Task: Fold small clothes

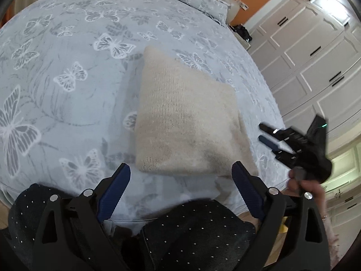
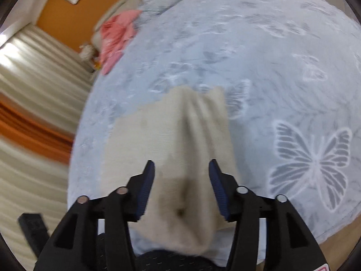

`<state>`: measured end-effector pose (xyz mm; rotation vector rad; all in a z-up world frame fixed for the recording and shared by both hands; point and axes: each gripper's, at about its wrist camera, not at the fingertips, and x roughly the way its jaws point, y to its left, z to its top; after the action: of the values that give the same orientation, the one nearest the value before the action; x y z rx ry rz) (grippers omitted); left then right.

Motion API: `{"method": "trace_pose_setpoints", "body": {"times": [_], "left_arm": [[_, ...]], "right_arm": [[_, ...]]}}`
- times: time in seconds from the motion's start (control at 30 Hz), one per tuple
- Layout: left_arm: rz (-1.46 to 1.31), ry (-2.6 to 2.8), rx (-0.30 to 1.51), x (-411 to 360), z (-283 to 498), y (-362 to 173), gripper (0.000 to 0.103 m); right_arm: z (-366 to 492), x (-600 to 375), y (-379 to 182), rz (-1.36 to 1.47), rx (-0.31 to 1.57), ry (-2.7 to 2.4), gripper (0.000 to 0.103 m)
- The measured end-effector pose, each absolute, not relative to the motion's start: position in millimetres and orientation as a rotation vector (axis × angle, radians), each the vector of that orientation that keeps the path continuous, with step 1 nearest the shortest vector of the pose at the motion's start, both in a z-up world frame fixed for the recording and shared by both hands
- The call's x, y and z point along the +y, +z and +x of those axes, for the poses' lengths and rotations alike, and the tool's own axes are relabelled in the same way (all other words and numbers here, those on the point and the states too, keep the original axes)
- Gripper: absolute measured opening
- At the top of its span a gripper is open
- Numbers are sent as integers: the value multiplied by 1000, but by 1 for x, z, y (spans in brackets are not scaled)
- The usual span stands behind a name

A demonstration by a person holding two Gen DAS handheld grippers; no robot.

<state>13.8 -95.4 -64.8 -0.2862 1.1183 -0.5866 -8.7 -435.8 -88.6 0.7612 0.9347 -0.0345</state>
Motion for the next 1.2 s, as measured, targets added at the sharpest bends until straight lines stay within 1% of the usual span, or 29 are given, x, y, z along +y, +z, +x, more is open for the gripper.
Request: {"method": "trace_pose_setpoints", "body": {"times": [0.03,0.07,0.1,0.17,0.23,0.27,0.37,0.4,0.43,0.5,0.53,0.57,0.63,0.67,0.7,0.77,0.83,0.87,0.9,0.97,1.0,1.07,1.1,1.13,1.17,1.2], "left_arm": [[-284,-586,1128,-97,15,-67,89],[-285,-577,1141,-100,15,-69,89],[-291,-572,1149,-100,16,-71,89],[-309,-572,1153,-102,14,-70,89],[-297,-577,1144,-103,12,-67,89],[-283,-578,1141,-104,11,-65,89],[-247,-575,1131,-101,10,-65,89],[-248,-570,1132,-98,11,-66,89],[-252,-567,1135,-97,12,-68,89],[-261,-552,1157,-97,17,-75,89],[-269,-544,1174,-98,19,-79,89],[-287,-542,1189,-99,22,-83,89],[-300,-543,1187,-103,23,-82,89],[-294,-544,1176,-105,23,-80,89],[-284,-544,1169,-107,23,-79,89],[-260,-552,1170,-112,23,-79,89],[-236,-549,1178,-115,23,-81,89],[-227,-550,1185,-117,23,-82,89],[-227,-552,1186,-117,23,-82,89],[-232,-554,1184,-116,22,-84,89],[-228,-554,1187,-116,21,-86,89],[-221,-547,1200,-117,19,-90,89],[-217,-544,1207,-118,18,-92,89],[-211,-545,1208,-119,17,-94,89],[-188,-544,1201,-121,16,-95,89],[-166,-537,1196,-122,15,-95,89]], "right_arm": [[-1,-431,-88,754,954,-10,51],[8,-425,-91,740,982,10,55],[15,-420,-96,726,1008,13,62],[31,-411,-113,703,1079,7,63],[39,-408,-133,718,1135,45,12],[42,-409,-132,719,1132,55,11],[33,-424,-87,706,957,36,10],[29,-430,-81,713,929,33,10],[27,-435,-81,705,922,24,10],[31,-440,-111,628,1039,-41,10],[34,-437,-139,601,1138,-44,10],[34,-435,-151,607,1165,-29,11],[29,-433,-144,620,1107,-30,15],[25,-433,-136,643,1078,-32,20],[21,-434,-127,670,1043,-43,23],[8,-435,-111,686,987,-69,23],[-6,-434,-103,707,977,-80,34],[-17,-431,-102,725,982,-81,43],[-28,-430,-102,742,990,-76,48],[-49,-419,-113,790,1030,-45,51],[-53,-420,-117,806,1046,-34,55],[-57,-412,-130,805,1078,-29,57],[-56,-408,-136,778,1090,-33,53],[-56,-405,-137,759,1096,-39,43],[-53,-405,-138,739,1109,-50,10],[-51,-408,-137,739,1110,-57,11]]}}
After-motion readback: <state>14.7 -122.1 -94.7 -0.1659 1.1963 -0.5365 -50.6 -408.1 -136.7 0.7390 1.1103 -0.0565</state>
